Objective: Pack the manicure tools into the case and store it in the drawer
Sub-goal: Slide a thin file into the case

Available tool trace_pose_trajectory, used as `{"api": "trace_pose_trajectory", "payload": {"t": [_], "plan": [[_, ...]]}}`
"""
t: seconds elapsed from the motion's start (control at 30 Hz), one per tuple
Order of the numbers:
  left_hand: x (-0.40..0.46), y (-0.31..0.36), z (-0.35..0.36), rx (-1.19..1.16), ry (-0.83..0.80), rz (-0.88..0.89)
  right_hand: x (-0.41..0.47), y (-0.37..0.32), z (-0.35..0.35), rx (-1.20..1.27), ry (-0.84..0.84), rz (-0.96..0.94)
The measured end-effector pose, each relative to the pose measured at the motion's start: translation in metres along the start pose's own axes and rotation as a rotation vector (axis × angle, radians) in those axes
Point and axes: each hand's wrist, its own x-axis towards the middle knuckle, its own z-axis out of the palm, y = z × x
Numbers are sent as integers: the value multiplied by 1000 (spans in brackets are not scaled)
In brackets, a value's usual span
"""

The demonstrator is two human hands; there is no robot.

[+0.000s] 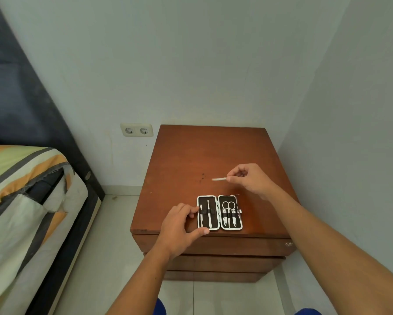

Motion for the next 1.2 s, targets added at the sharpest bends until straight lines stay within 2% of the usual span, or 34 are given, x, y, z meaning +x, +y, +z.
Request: {"api": "trace_pose_trajectory", "payload": {"t": [0.1,0.3,0.7,1.2], "plan": [[0,0,0,0,-3,0,-4,-3,-5,192,1,15],[0,2,-1,-1,1,3,-8,-11,6,381,30,9],[0,3,-1,4,-8,1,-11,-22,53,1,-40,-37],[0,2,0,0,-12,-15,-3,-14,43,-49,3,-31]]}}
